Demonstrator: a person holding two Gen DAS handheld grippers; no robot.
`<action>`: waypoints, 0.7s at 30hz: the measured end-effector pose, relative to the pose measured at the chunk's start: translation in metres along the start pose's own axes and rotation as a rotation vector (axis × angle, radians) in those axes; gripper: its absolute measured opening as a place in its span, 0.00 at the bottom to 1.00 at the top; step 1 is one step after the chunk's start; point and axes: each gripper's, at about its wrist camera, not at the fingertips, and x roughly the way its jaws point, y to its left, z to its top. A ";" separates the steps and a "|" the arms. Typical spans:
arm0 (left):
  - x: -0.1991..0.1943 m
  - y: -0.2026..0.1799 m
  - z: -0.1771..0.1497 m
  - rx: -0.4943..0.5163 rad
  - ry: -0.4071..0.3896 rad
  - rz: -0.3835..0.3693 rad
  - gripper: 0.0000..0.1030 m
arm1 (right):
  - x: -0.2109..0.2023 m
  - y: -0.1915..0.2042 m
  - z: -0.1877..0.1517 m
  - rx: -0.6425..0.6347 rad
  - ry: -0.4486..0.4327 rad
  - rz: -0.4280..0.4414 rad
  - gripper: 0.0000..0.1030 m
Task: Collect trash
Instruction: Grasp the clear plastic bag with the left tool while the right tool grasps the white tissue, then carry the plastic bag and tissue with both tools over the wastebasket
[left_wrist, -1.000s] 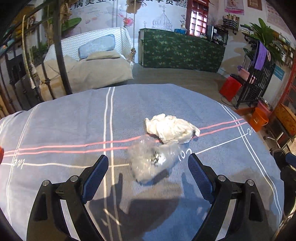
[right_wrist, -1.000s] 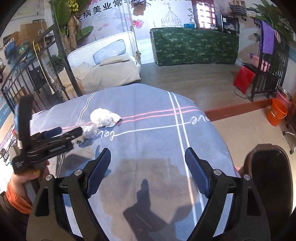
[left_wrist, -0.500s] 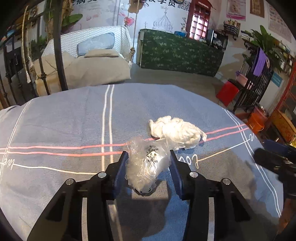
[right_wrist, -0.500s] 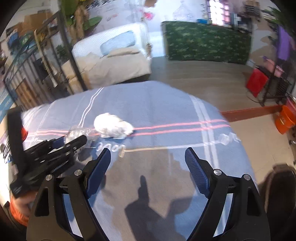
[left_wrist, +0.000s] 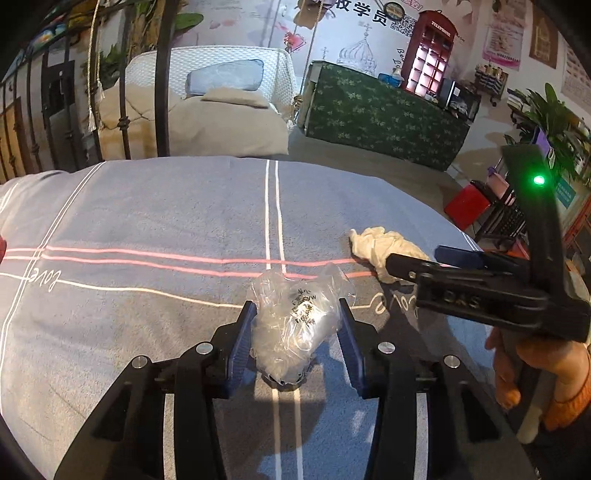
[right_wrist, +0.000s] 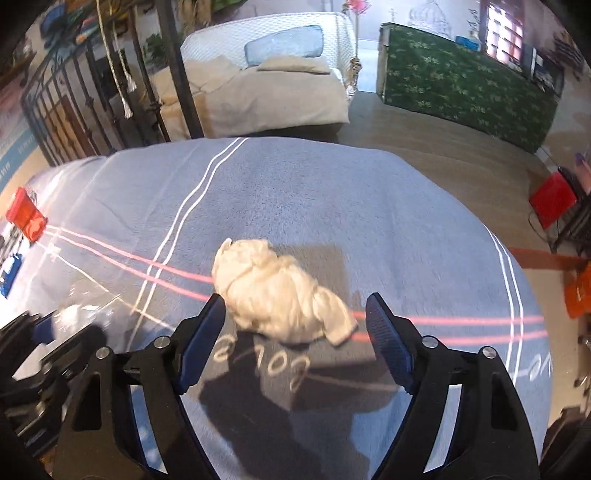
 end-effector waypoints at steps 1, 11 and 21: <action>-0.001 0.000 -0.001 -0.002 0.000 -0.001 0.42 | 0.004 0.002 0.001 -0.013 0.016 0.004 0.58; -0.003 -0.007 -0.006 0.008 0.011 -0.033 0.42 | -0.029 0.006 -0.019 -0.035 -0.037 0.003 0.30; -0.025 -0.039 -0.022 0.050 0.003 -0.093 0.42 | -0.095 -0.012 -0.067 0.024 -0.127 -0.027 0.31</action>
